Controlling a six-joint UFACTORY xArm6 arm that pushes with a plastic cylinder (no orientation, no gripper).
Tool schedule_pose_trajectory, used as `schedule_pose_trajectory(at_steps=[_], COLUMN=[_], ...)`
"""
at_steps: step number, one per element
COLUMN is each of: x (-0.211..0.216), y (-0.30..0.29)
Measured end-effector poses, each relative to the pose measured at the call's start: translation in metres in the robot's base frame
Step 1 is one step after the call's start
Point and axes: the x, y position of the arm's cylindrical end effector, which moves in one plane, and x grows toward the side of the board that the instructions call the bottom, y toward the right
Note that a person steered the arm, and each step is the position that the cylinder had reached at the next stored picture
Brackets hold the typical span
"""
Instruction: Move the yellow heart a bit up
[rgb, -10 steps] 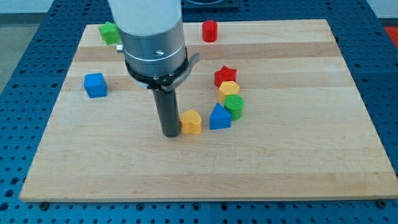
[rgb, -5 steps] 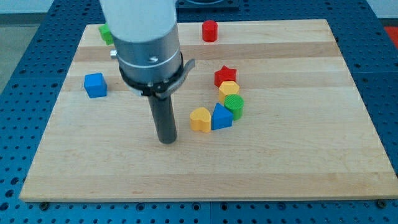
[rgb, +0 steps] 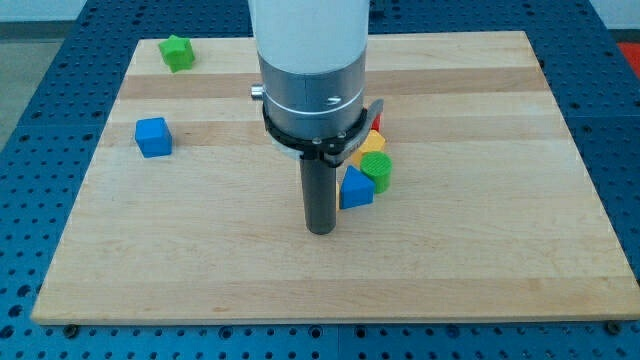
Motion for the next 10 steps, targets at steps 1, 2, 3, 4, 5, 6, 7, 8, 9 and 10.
schedule_pose_trajectory(at_steps=[1, 2, 3, 4, 5, 6, 7, 8, 9, 10], x=[-0.0014, -0.0017, -0.0026, -0.0029, -0.005, -0.0064, -0.0067, -0.0075, -0.0084, -0.0098], y=[0.0, 0.0, 0.0, 0.0, 0.0, 0.0, 0.0, 0.0, 0.0, 0.0])
